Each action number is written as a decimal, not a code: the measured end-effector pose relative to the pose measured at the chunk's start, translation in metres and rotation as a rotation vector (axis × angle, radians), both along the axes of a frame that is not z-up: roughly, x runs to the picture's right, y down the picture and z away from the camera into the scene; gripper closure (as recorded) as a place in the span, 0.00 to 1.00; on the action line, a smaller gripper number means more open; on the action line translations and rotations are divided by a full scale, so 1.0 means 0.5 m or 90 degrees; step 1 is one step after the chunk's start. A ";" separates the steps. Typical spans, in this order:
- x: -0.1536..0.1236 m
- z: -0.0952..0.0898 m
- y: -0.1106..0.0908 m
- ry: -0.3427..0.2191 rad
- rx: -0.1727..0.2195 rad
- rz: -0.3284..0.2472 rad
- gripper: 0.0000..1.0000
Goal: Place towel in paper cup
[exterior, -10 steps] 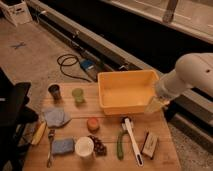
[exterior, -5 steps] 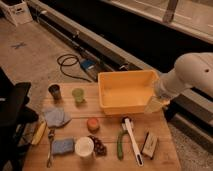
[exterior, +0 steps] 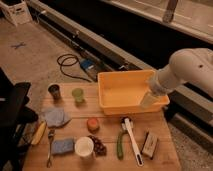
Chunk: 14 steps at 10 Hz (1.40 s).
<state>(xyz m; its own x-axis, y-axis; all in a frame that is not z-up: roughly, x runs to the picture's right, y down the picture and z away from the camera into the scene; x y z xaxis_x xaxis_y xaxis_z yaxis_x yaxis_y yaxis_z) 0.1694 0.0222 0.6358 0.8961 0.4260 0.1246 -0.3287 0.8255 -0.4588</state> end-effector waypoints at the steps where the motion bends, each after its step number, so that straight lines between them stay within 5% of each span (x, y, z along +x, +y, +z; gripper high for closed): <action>1: -0.046 0.009 -0.008 -0.015 0.002 -0.015 0.20; 9: -0.430 0.077 -0.003 -0.133 0.004 -0.215 0.20; 14: -0.433 0.078 0.000 -0.135 0.001 -0.220 0.20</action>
<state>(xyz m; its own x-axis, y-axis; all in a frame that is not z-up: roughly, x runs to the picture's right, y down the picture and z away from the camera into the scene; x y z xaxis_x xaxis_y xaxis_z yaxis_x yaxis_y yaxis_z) -0.0471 0.0221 0.6746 0.9409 0.1040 0.3224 0.0699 0.8717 -0.4851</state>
